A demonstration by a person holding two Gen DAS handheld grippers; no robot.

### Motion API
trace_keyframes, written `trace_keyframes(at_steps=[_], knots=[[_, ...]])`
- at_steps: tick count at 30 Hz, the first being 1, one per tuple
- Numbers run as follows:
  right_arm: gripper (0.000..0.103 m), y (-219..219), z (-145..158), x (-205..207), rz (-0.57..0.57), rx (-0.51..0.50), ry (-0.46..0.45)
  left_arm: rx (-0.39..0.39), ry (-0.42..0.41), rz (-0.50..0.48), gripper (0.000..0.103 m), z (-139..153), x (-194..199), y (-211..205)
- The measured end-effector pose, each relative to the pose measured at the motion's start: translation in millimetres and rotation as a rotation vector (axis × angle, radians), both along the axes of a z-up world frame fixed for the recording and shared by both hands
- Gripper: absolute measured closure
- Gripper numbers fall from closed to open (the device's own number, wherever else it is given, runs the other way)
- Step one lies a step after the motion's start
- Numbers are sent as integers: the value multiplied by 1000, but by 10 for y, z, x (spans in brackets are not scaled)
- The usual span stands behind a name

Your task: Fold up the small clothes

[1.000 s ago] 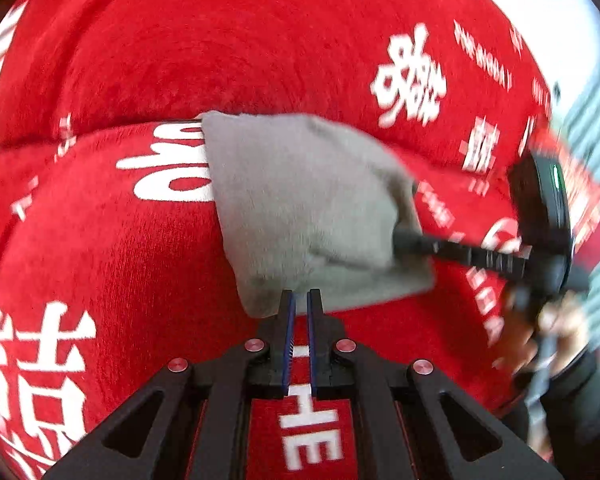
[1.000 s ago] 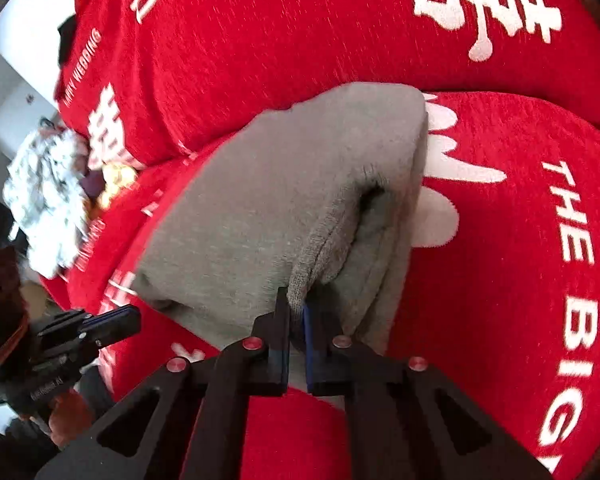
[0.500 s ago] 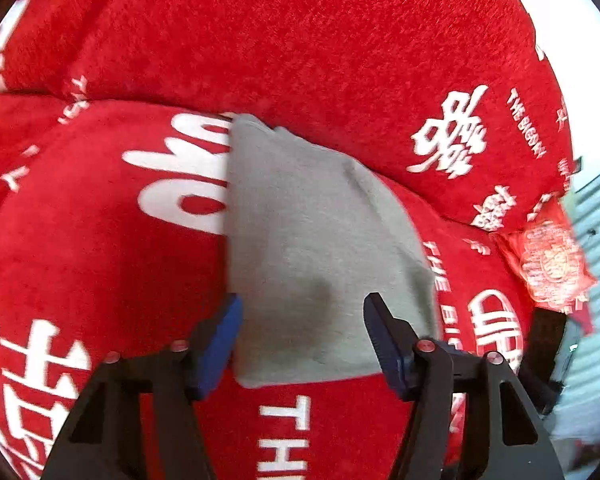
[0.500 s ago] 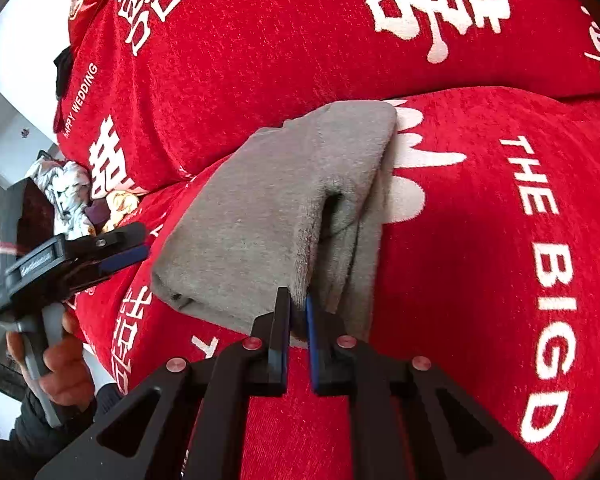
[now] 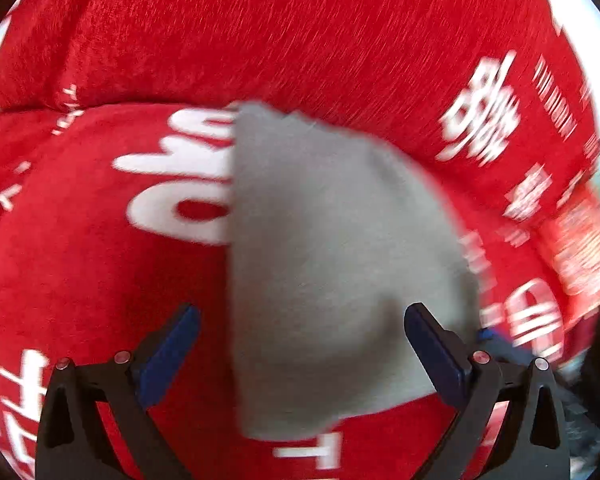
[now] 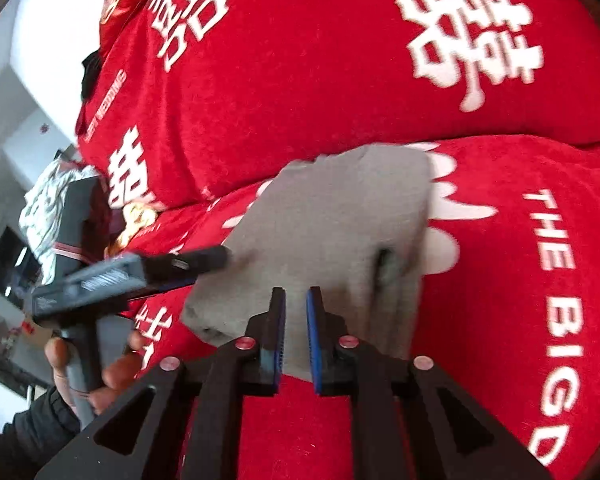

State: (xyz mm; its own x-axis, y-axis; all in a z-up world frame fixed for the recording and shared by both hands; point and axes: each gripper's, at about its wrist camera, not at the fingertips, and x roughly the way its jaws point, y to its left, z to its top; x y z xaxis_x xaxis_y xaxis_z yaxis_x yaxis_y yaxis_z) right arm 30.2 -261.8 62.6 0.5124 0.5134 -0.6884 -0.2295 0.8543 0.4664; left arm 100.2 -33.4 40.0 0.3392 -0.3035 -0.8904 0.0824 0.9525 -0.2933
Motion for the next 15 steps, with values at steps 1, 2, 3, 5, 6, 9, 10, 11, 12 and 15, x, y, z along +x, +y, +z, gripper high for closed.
trace_keyframes(at_steps=[1, 2, 3, 5, 6, 9, 10, 11, 12, 15], knots=[[71, 30, -61, 24, 5, -23, 17, 44, 9, -21, 1, -77, -12, -49], [55, 44, -171, 58, 2, -66, 54, 56, 12, -40, 1, -129, -32, -79], [55, 39, -240, 77, 0, -87, 85, 48, 11, -44, 1, -139, -45, -91], [55, -9, -271, 69, 2, -81, 99, 45, -14, -42, 1, -62, -37, -118], [55, -33, -194, 51, -5, -76, 75, 52, -41, -41, 1, -6, -20, -142], [47, -64, 127, 70, -17, -82, -54, 94, -112, -57, 1, 153, 79, -260], [43, -65, 203, 119, -15, -76, -82, 106, -120, -65, 1, 181, 166, -319], [38, -57, 240, 227, 0, -56, -92, 117, -121, -68, 1, 168, 228, -381], [38, -37, 222, 311, 19, -38, -83, 125, -119, -70, 1, 150, 298, -436], [38, 20, -67, 716, 50, -33, 28, 147, -80, -67, 1, 4, 491, -458]])
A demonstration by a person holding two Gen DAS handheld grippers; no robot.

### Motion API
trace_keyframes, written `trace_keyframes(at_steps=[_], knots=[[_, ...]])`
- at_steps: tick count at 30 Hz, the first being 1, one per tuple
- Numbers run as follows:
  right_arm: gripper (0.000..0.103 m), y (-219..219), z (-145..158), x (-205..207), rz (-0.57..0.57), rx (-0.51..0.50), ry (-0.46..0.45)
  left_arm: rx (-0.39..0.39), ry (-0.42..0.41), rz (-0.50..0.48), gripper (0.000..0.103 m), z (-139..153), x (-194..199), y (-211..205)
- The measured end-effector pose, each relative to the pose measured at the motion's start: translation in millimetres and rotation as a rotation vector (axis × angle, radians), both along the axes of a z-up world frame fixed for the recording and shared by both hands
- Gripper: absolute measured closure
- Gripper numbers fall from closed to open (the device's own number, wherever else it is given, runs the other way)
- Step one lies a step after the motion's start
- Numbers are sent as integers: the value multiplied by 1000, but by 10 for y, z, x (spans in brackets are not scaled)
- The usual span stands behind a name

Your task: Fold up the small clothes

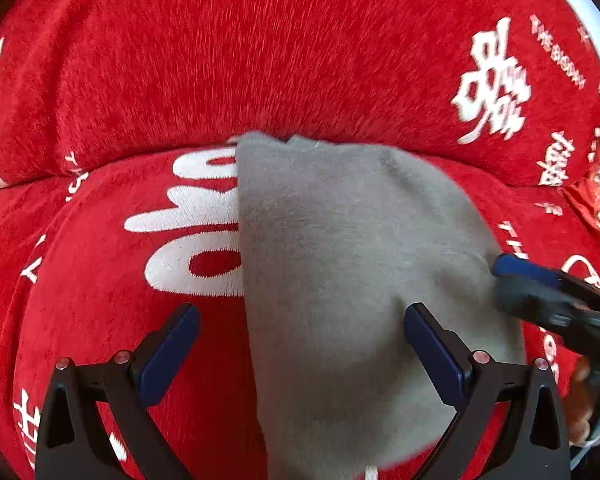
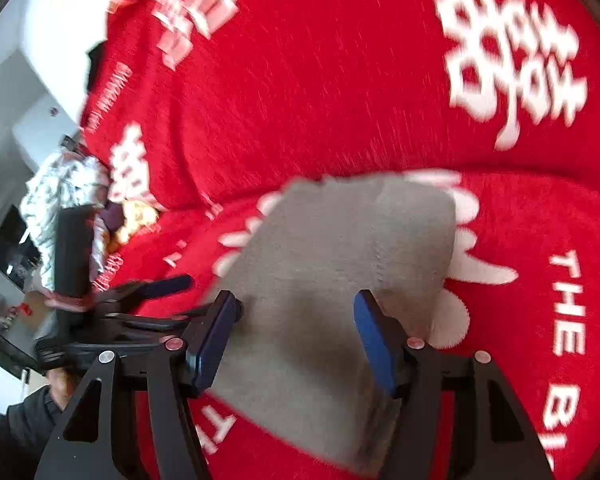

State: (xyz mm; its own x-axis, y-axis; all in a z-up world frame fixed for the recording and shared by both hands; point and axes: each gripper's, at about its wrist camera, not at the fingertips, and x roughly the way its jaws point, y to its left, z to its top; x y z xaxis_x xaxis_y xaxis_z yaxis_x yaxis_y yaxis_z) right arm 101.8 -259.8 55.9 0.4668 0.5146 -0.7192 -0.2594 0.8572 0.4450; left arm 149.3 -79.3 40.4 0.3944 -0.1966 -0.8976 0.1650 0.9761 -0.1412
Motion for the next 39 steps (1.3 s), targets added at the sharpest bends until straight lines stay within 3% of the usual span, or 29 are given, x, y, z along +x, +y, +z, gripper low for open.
trace_keyframes(at_steps=[2, 4, 9, 15, 18, 22, 23, 24, 26, 27, 31, 39], knots=[[39, -37, -229, 191, -43, -66, 71, -14, 28, -3, 1, -78, 93, 7], [39, -147, -249, 254, -101, -109, 61, -25, 25, -8, 1, -80, 66, 100], [29, -536, -162, 221, -203, -16, 53, -75, 56, -35, 1, -149, 157, 193], [28, -549, -527, 354, -152, 108, 223, -144, 109, -41, 1, -254, 170, 329], [26, -424, -580, 372, -122, 107, 200, -154, 122, -64, 1, -299, 188, 286], [24, -192, -612, 442, -75, 77, 194, -234, 201, -76, 2, -449, 314, 272], [28, -128, -607, 465, -61, 52, 187, -235, 190, -88, 15, -431, 319, 254], [44, -78, -592, 483, -55, 39, 187, -225, 179, -95, 23, -405, 314, 234], [59, -31, -556, 484, -38, 51, 189, -216, 149, -116, 38, -331, 275, 205], [62, -2, -502, 460, -34, 32, 168, -210, 134, -128, 45, -289, 245, 188], [64, 209, -299, 308, -24, -88, 87, -147, 92, -143, 52, -156, 148, 74], [64, 367, 82, 19, -16, -133, 18, -147, 51, -150, 52, 126, -116, 103]])
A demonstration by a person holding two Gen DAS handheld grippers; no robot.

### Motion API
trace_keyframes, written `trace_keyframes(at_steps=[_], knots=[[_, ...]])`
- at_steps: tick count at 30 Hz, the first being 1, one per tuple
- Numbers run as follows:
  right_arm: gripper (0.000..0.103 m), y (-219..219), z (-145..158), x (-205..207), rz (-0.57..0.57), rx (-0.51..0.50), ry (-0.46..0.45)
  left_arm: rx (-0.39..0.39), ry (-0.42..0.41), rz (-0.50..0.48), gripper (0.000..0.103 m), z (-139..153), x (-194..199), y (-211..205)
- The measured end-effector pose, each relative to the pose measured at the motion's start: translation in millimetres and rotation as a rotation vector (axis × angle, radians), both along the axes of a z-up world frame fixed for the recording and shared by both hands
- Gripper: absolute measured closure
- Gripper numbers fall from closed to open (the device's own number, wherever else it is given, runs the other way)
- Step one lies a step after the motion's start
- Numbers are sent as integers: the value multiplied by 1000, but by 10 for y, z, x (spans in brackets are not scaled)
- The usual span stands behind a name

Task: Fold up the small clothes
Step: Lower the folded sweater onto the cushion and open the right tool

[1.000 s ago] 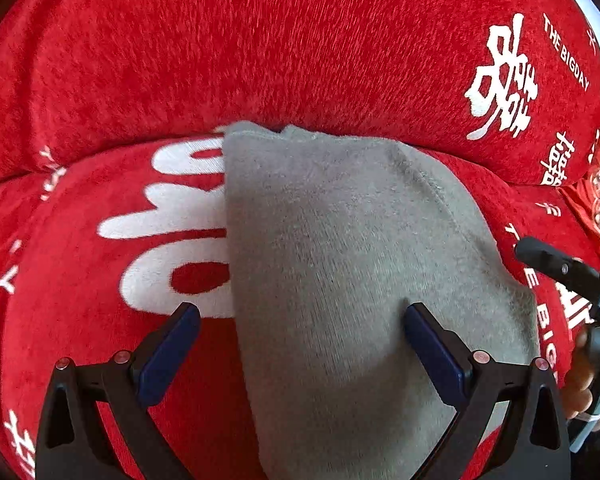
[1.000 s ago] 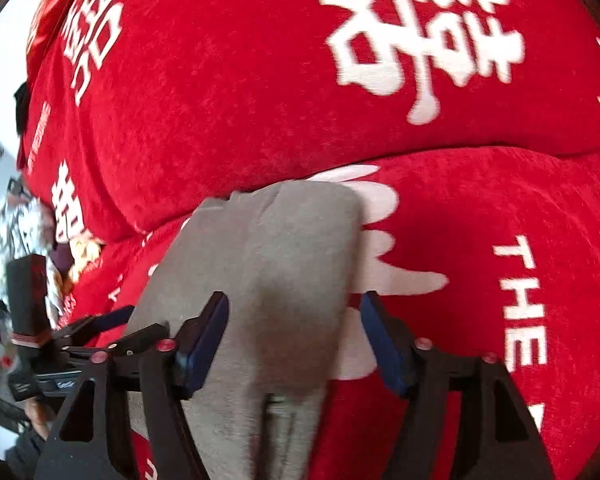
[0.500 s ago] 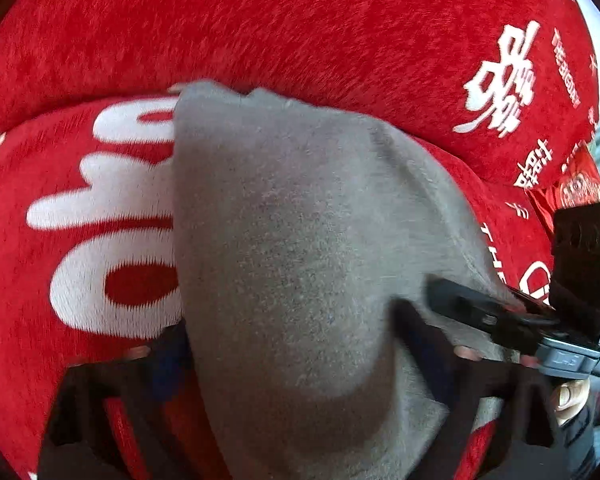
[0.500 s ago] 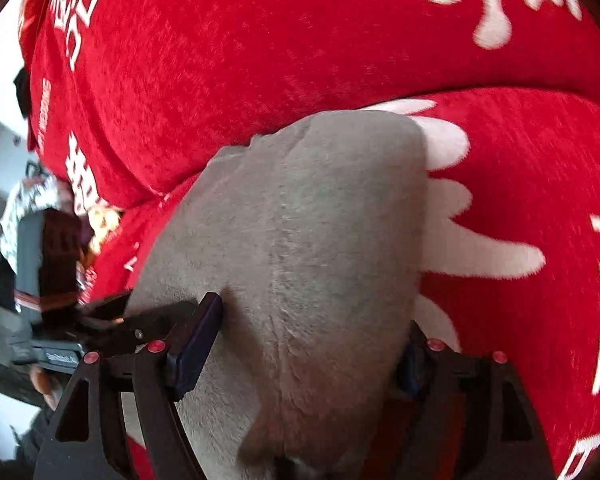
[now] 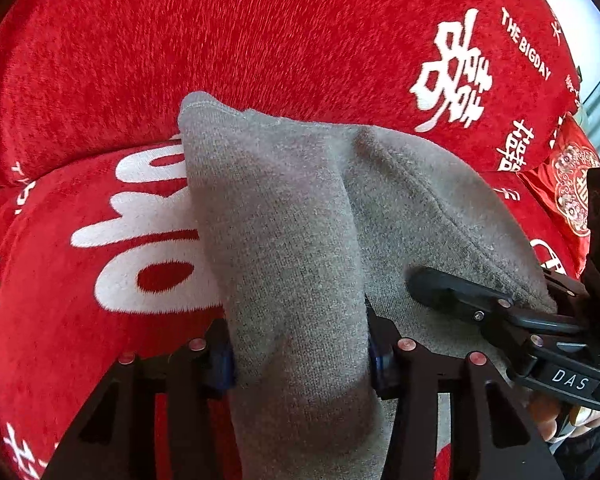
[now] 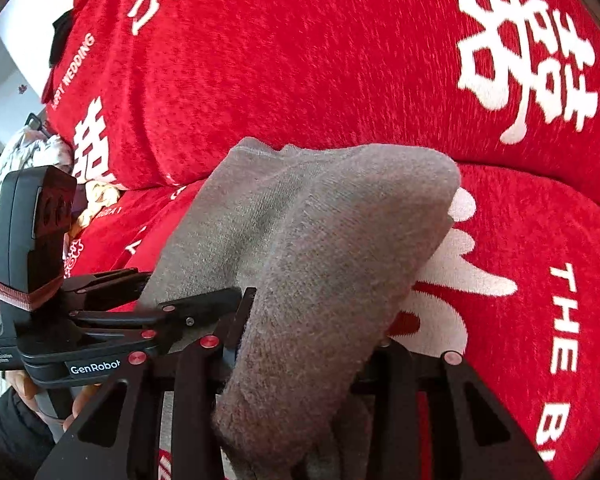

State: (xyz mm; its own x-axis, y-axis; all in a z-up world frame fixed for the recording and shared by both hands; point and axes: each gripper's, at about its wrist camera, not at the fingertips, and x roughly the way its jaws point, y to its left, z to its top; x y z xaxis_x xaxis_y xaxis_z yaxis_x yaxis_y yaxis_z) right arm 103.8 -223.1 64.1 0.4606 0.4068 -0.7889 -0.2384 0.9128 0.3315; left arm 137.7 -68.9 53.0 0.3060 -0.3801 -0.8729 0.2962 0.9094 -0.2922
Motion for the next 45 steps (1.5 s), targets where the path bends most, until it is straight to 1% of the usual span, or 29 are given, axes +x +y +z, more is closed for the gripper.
trace_keyframes(at_steps=[4, 10, 17, 27, 32, 34, 35, 36, 38, 40, 41, 42, 43, 45], knots=[[64, 10, 112, -188, 0, 0, -11, 2, -16, -6, 52, 130, -202, 94], [64, 158, 255, -527, 9, -15, -23, 21, -34, -10, 52, 281, -584, 250], [64, 334, 329, -995, 20, -14, -36, 36, -45, -9, 52, 363, -1045, 395], [64, 487, 226, -1549, 18, -7, -18, 54, -22, -9, 52, 283, -1561, 533], [64, 543, 82, -1714, 23, 11, 8, 49, 8, -4, 52, 139, -1719, 621], [63, 559, -3, -1733, 32, 9, 22, 53, 21, 1, 47, 39, -1751, 660], [61, 562, -61, -1740, 37, -3, 25, 55, 24, 8, 39, -3, -1769, 695], [56, 547, -119, -1740, 37, -14, 34, 44, 18, 25, 33, -12, -1792, 756], [47, 450, -201, -1728, 26, -6, 63, 29, 9, 37, 32, 31, -1833, 842], [46, 277, -207, -1765, -19, 29, 76, 43, -17, 53, 32, 143, -1873, 906], [46, 184, -175, -1806, -46, 42, 70, 61, -37, 63, 32, 209, -1892, 913], [46, 118, -107, -1847, -68, 34, 45, 82, -64, 74, 32, 285, -1915, 913], [46, 82, -17, -1886, -81, 14, 11, 101, -95, 85, 32, 369, -1935, 902], [45, 74, 216, -1945, -78, -16, -77, 97, -116, 84, 32, 475, -1968, 877]])
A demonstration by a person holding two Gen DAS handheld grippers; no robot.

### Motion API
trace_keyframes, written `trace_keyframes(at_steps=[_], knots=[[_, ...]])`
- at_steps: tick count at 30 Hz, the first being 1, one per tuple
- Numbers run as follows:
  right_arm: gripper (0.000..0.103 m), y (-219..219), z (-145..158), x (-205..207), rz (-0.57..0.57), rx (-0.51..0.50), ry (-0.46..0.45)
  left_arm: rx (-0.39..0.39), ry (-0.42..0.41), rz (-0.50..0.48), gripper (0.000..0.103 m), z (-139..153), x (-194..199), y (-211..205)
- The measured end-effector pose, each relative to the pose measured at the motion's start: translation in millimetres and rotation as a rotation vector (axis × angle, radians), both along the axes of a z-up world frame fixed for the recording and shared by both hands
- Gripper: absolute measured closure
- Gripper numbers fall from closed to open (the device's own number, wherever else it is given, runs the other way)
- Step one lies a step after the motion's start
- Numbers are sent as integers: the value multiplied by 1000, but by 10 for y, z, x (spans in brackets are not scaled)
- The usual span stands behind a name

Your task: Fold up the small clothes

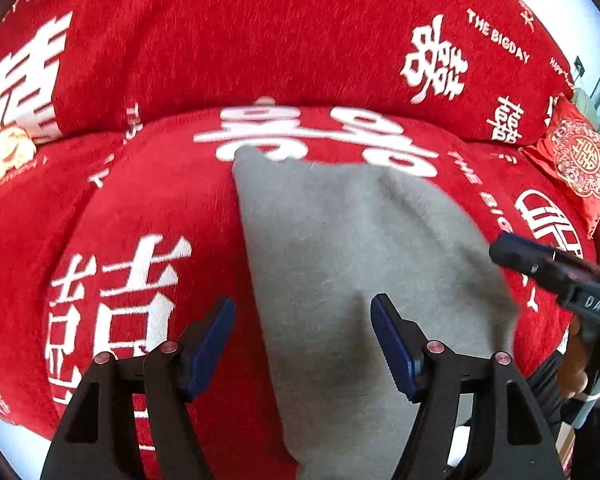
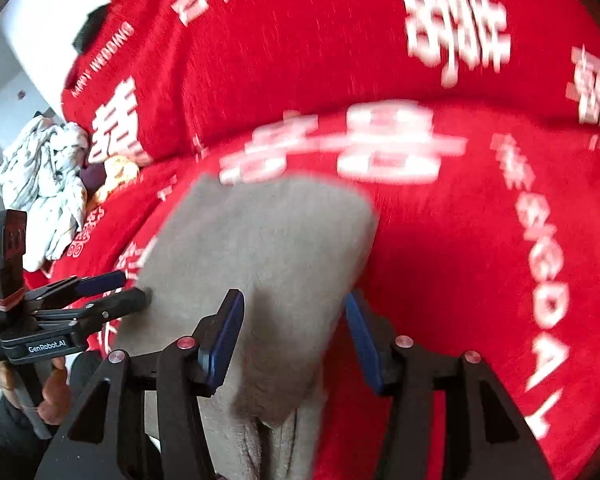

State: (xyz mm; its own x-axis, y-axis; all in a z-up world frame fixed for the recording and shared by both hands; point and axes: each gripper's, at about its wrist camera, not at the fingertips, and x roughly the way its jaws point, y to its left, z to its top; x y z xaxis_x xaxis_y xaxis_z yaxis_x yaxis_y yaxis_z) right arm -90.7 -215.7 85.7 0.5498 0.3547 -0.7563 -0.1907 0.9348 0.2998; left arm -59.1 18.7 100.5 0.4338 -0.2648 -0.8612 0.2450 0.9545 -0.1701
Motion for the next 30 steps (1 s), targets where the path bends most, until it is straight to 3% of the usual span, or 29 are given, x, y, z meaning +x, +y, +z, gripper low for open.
trace_keyframes(at_steps=[3, 7, 8, 9, 10, 13, 16, 20, 23, 26, 30], knots=[[40, 145, 171, 50, 82, 23, -44, -9, 18, -28, 32, 4, -52, -124], [40, 343, -66, 374, 160, 86, 63, 139, 79, 21, 32, -298, 18, -199], [40, 343, -191, 496, 142, 87, 102, 115, 99, 29, 28, -360, 33, -164], [41, 342, -261, 556, 133, 81, 114, 104, 104, 43, 15, -398, 37, -134], [42, 330, -337, 613, 127, 64, 119, 117, 102, 67, 10, -424, 47, -88], [42, 281, -364, 643, 84, 26, 117, 91, 120, 83, 9, -398, 22, -5], [40, 352, -123, 377, 123, -47, 67, 129, 94, 76, 9, -310, -82, -31], [40, 534, 160, -227, 291, -72, -44, 160, 78, 91, 9, -270, -176, -51], [40, 600, 50, -516, 348, -74, -20, 161, 84, 95, 9, -305, -212, -42], [41, 591, -287, -604, 320, -173, 77, 155, 83, 87, 9, -261, -281, -49], [41, 528, -117, -789, 292, -163, 46, 212, 18, 60, 9, -118, -414, -144]])
